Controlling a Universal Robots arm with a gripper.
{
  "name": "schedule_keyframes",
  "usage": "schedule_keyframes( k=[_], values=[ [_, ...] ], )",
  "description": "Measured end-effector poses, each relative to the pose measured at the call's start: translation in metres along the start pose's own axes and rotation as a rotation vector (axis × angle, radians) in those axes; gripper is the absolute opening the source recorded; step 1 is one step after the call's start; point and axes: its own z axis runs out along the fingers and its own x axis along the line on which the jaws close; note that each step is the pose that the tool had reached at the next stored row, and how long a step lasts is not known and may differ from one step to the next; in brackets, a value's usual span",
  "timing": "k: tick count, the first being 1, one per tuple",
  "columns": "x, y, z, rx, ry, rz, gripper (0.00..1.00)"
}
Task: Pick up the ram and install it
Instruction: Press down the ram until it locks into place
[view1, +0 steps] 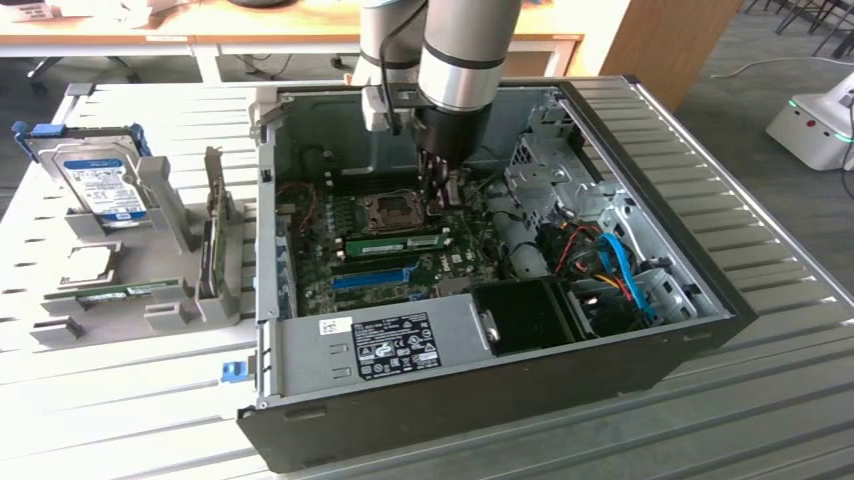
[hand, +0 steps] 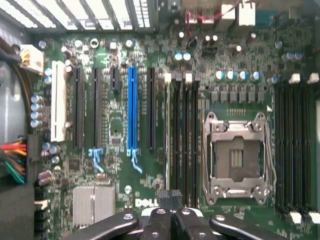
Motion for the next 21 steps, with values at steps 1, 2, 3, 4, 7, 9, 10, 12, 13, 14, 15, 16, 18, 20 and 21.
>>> schedule_keyframes(
  k=[1, 2, 3, 4, 7, 9, 10, 12, 13, 14, 15, 16, 18, 20, 21],
  values=[
    [0.0, 0.0027, 0.0001, 0.0, 0.0, 0.0, 0.11],
    [0.0, 0.0054, 0.0002, 0.0, 0.0001, 0.0, 0.11],
    [0.0, 0.0081, 0.0003, 0.0, 0.0001, 0.0, 0.11],
    [0.0, 0.0107, 0.0004, 0.0, 0.0001, 0.0, 0.11],
    [0.0, 0.0192, 0.0007, 0.0, 0.0001, 0.0, 0.11],
    [0.001, 0.0248, 0.0009, 0.0, 0.0001, 0.0, 0.11],
    [0.001, 0.0276, 0.001, 0.0001, 0.0001, 0.0, 0.11],
    [0.001, 0.0335, 0.0012, 0.0001, 0.0001, 0.0, 0.11],
    [0.001, 0.0363, 0.0013, 0.0001, 0.0, 0.0, 0.11],
    [0.001, 0.039, 0.0014, 0.0002, 0.0, 0.0, 0.11],
    [0.001, 0.0415, 0.0015, 0.0001, 0.0001, 0.0, 0.11],
    [0.001, 0.0439, 0.0016, 0.0002, 0.0, 0.001, 0.11],
    [0.001, 0.0486, 0.0018, 0.0002, 0.0, 0.0, 0.11],
    [0.001, 0.0531, 0.002, 0.0002, 0.0, 0.001, 0.11],
    [0.001, 0.055, 0.0021, 0.0002, 0.0, 0.001, 0.11]
  ],
)
